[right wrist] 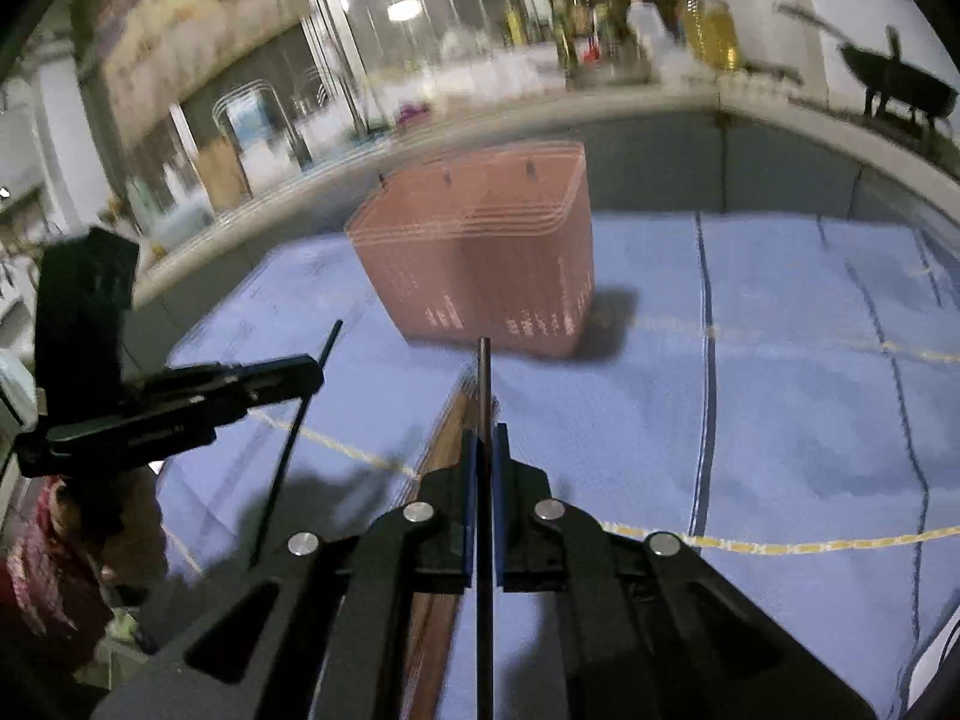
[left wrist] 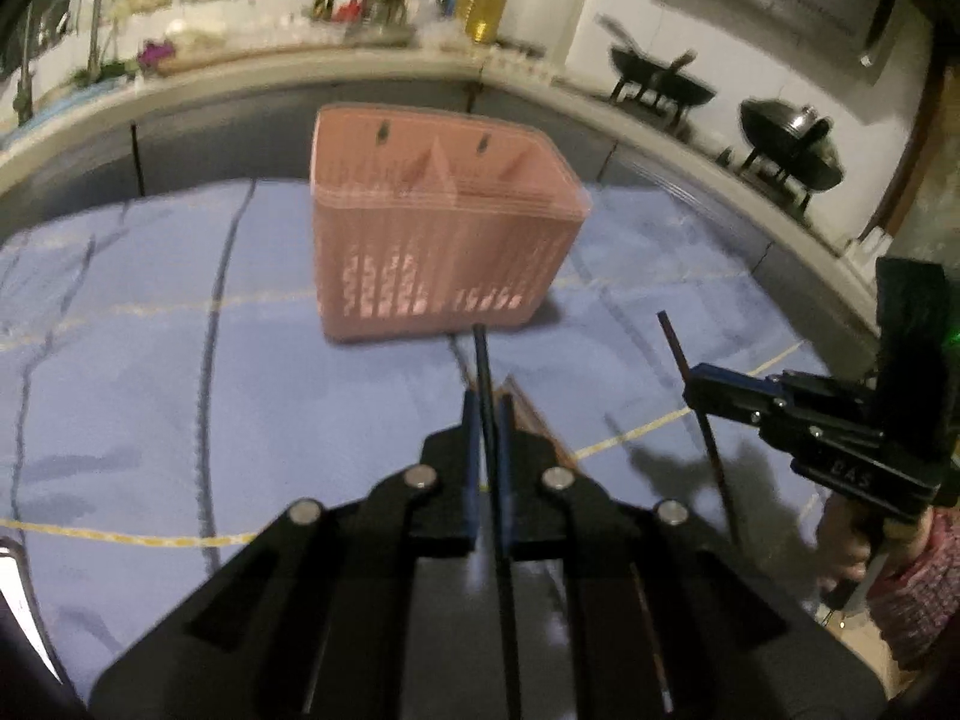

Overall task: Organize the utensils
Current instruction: 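Lift both held chopsticks and carry them over the pink basket, then lower the chopsticks into the basket and open both tools, then return to the bundle and close the right tool on a chopstick while the left grasps another, then lift both held chopsticks and carry them over the pink basket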

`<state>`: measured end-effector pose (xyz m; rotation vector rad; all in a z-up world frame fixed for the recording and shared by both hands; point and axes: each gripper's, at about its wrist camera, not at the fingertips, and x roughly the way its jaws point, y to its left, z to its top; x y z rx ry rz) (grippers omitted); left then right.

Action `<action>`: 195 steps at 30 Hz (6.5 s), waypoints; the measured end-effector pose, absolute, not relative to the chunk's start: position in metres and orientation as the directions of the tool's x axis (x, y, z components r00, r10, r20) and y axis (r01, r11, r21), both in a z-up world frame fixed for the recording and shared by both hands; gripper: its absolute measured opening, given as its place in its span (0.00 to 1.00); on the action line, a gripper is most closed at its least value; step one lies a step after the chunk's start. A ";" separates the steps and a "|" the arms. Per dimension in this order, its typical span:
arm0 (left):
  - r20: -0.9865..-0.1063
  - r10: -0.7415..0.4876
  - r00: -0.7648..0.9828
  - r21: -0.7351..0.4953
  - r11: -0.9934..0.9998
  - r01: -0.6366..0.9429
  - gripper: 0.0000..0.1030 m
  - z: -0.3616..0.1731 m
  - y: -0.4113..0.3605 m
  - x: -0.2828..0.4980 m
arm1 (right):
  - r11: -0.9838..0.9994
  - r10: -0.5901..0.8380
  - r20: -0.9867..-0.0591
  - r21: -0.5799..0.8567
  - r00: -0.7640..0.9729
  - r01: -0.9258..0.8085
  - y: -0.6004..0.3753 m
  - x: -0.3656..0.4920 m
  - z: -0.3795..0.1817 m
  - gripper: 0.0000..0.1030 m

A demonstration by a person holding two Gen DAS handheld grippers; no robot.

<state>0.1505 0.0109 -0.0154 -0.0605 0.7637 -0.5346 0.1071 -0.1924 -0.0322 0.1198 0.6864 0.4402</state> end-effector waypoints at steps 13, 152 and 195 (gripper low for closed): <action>-0.353 -0.546 0.760 -0.213 0.838 0.503 0.04 0.120 0.028 0.114 | 0.878 0.471 -0.246 0.227 0.847 -0.422 -0.193 0.086 0.077 0.05; -0.822 -0.279 0.496 -0.022 0.887 0.462 0.04 -0.088 -0.045 0.180 | 0.953 0.270 -0.798 0.142 0.539 -0.268 -0.192 0.173 -0.097 0.05; -0.235 -0.441 0.866 -0.134 0.897 0.421 0.04 0.227 0.040 0.175 | 0.898 0.419 -0.130 0.207 0.899 -0.388 -0.166 0.187 0.176 0.05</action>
